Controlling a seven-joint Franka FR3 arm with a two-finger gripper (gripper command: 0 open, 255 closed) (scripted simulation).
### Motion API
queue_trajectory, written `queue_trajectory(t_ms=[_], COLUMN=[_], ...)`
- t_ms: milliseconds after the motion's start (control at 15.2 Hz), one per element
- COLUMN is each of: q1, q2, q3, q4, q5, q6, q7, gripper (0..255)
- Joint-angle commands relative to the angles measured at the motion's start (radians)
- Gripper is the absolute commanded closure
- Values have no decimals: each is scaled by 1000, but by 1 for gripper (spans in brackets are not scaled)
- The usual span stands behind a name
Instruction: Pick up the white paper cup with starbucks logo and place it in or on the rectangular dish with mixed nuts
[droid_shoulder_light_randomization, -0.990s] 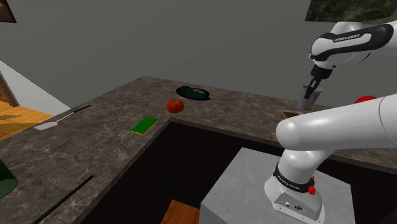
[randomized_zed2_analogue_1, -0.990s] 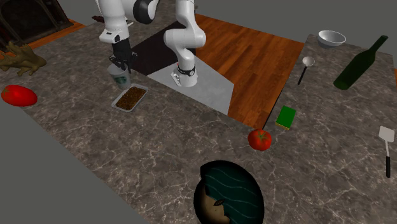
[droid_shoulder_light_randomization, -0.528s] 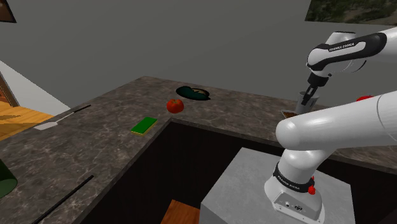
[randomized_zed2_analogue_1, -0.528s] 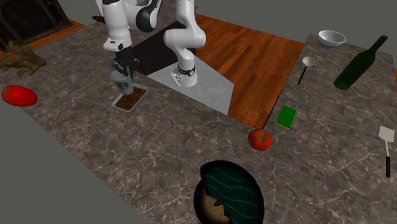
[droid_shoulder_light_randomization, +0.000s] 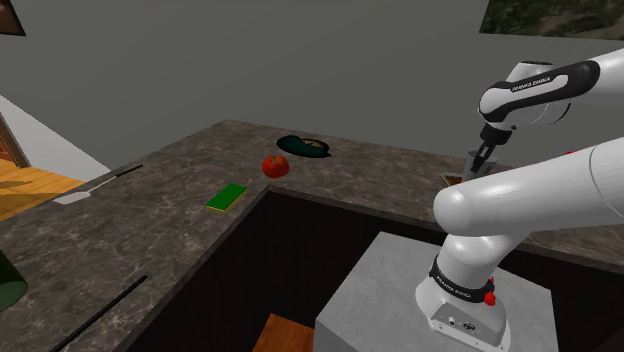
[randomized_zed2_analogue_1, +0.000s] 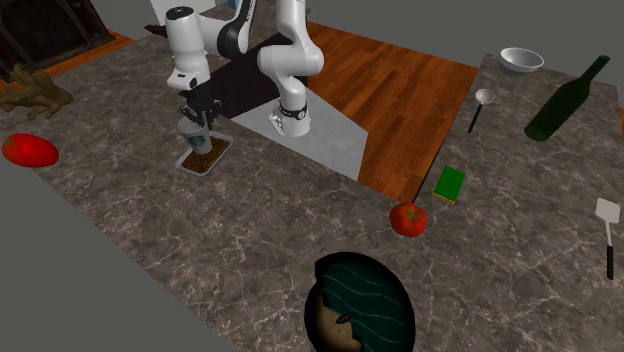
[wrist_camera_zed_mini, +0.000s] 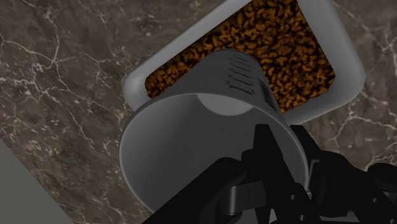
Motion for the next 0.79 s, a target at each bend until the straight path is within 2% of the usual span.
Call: queue_trajectory(t_ms=[0,198,264,594,726], q1=[0,0,0,0,-10], q2=[1,1,1,1,-48], q3=[0,0,0,0,44], q4=[0,0,0,0,33], q5=[0,0,0,0,23], q6=[1,1,1,1,-83], q7=[0,0,0,0,-4], gripper=[255,255,0,0,0])
